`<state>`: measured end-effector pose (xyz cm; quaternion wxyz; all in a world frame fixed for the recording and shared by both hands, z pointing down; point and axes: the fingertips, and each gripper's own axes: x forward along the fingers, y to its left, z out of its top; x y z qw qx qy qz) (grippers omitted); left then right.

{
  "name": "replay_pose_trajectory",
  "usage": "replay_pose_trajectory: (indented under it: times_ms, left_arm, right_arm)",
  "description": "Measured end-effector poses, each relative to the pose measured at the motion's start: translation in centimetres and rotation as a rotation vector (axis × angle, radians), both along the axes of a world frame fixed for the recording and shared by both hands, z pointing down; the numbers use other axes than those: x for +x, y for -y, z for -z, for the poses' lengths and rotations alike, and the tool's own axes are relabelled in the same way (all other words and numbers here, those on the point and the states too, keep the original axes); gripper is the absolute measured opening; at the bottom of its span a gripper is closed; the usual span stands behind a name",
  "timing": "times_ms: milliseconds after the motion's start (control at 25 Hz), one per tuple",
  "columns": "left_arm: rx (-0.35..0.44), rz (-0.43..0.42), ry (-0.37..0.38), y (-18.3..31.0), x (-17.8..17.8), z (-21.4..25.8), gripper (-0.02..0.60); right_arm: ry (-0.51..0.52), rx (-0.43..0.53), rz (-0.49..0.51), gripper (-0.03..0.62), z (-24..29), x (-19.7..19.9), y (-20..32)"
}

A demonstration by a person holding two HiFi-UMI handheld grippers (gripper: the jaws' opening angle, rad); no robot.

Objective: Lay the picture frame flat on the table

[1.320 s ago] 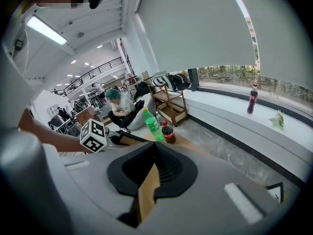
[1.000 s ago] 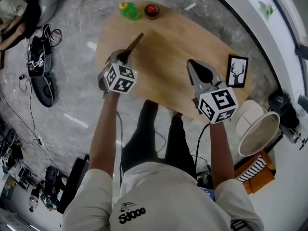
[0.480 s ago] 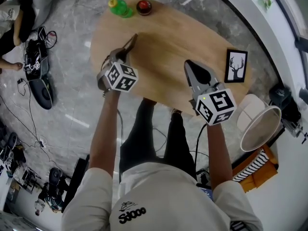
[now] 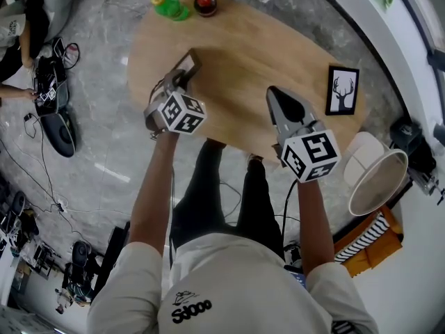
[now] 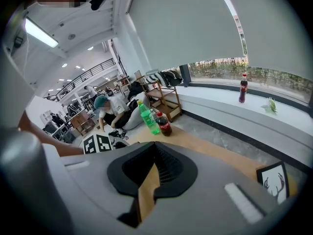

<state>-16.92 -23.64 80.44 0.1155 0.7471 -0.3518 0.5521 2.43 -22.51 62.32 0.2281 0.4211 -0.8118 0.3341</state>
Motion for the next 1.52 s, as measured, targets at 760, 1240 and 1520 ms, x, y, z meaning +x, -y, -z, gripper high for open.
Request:
replay_pose_trajectory:
  times_ms: [760,1240,1520]
  left_arm:
    - [-0.038,-0.033,-0.017,-2.8,2.8,-2.2,0.177]
    - [-0.005,-0.065,0.027,-4.7,4.0,-4.6,0.261]
    - [0.041,-0.084,0.059,-4.8,4.1,-5.7,0.276]
  right_arm:
    - [0.013,-0.036,-0.007,0.003,-1.7,0.4,-0.5]
    - [0.003,-0.042,-0.011,0.003,-2.4,1.1,-1.0]
    - [0.003,-0.055,-0.023,0.003,-3.6,1.5,-2.1]
